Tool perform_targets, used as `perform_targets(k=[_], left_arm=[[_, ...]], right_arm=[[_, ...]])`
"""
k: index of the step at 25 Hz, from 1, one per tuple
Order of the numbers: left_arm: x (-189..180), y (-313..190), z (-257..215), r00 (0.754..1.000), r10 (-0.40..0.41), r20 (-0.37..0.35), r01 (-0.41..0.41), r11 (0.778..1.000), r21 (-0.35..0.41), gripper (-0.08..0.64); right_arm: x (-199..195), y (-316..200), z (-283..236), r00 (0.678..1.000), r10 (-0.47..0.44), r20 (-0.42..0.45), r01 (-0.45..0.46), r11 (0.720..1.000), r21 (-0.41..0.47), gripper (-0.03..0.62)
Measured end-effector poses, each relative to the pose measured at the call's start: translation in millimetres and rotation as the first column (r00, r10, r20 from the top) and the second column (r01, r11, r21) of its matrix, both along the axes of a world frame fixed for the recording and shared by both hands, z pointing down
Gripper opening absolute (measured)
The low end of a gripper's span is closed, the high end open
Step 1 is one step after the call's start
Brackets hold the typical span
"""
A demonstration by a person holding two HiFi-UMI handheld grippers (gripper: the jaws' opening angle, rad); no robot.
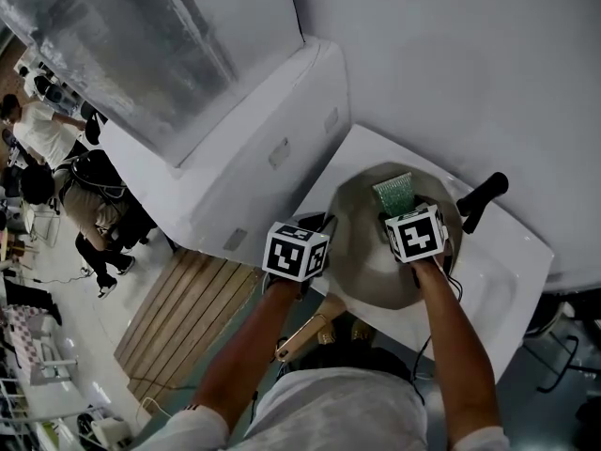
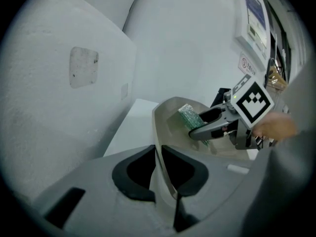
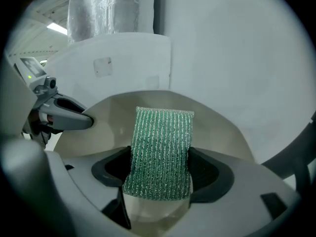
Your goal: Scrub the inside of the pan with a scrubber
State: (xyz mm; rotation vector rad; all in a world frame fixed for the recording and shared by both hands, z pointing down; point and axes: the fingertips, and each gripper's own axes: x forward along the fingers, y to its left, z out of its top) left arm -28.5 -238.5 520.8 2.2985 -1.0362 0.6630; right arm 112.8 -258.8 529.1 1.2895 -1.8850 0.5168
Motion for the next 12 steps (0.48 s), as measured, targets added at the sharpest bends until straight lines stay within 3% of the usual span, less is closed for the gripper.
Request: perform_targets(k=[5, 12], left_arm=[[-0.3, 0.0, -2.3, 0.998, -0.015, -0.062, 0.015, 1.000, -0.010, 0.052], [-1.5, -0.6, -3.8, 0.995, -0.034, -0.090, 0.034, 0.999, 0.003, 0.051]], right_arm=[[6.5, 11.1, -12.2, 1.000, -0.005, -0.011, 0.005, 1.000, 0.008, 0.351], [-50.6, 40.8, -1.8, 0.994, -0.101, 0.033, 0.102, 0.994, -0.045, 0.351]])
